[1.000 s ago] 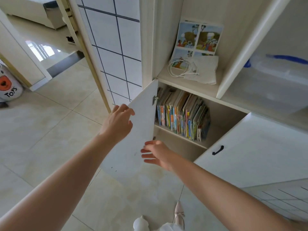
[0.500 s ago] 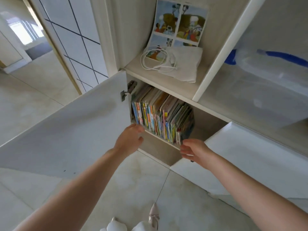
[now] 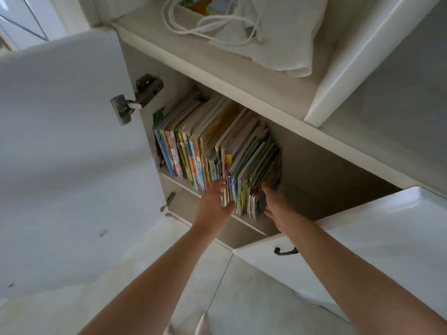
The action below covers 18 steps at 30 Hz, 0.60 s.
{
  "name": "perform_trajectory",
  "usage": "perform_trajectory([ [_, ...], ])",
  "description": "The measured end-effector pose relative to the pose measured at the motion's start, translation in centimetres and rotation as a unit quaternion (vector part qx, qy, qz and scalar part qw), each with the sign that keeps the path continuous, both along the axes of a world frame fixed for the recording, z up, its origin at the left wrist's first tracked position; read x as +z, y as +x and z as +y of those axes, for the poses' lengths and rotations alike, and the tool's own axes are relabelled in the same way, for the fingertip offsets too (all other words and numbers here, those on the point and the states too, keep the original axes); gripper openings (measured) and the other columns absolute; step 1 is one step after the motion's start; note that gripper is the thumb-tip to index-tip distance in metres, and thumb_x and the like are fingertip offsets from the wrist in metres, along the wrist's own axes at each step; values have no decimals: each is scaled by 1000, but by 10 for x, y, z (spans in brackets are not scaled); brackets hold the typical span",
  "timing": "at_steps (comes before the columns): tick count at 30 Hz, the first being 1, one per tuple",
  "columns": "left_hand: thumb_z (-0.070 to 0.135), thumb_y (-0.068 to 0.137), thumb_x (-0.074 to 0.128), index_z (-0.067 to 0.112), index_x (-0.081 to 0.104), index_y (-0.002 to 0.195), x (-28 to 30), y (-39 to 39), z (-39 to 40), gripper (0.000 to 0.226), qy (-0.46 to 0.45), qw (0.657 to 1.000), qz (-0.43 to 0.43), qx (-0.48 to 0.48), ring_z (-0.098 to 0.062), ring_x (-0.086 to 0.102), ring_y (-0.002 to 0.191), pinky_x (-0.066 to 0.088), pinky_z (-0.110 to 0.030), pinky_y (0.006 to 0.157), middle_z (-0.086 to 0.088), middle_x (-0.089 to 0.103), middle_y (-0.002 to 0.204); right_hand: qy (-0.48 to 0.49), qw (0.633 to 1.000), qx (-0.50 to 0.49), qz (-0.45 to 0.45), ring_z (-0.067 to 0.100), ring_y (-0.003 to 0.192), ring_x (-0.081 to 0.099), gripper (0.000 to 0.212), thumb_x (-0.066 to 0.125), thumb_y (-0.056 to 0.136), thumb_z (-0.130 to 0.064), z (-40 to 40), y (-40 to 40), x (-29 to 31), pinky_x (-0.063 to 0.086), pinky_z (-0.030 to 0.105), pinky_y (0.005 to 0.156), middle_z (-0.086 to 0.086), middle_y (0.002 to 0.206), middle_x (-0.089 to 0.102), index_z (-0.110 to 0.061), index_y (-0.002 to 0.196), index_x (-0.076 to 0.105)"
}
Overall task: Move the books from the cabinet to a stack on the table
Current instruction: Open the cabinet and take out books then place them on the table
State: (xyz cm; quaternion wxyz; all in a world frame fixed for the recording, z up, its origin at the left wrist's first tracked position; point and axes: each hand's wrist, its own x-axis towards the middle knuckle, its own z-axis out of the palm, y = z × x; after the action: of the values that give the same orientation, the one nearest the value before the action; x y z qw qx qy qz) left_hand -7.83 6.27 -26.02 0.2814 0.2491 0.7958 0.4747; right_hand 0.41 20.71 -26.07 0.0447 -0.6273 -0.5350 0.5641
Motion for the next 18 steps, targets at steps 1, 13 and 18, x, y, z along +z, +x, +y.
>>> perform_trajectory([
  [1,9,85,67,14,46,135,-7,-1,5,55,11,1000,4,3,-18,57,115,50,-39,98,-3,57,131,3,1000,11,-3,36,113,57,66,55,89,-50,5,-2,-9,47,48,98,20,130,56,-6,136,42],
  [13,3,81,66,16,54,114,-32,-7,25,37,86,995,18,45,-15,60,100,53,-30,84,0,63,107,-66,995,49,53,37,110,59,81,58,76,-67,19,-18,-45,53,44,71,14,134,53,-24,140,36],
  [18,6,83,67,16,49,119,-32,0,26,42,88,995,8,37,-7,56,103,40,-14,81,3,64,113,-55,995,48,61,35,110,60,69,52,78,-60,16,-18,-40,58,37,59,12,131,57,-24,137,42],
])
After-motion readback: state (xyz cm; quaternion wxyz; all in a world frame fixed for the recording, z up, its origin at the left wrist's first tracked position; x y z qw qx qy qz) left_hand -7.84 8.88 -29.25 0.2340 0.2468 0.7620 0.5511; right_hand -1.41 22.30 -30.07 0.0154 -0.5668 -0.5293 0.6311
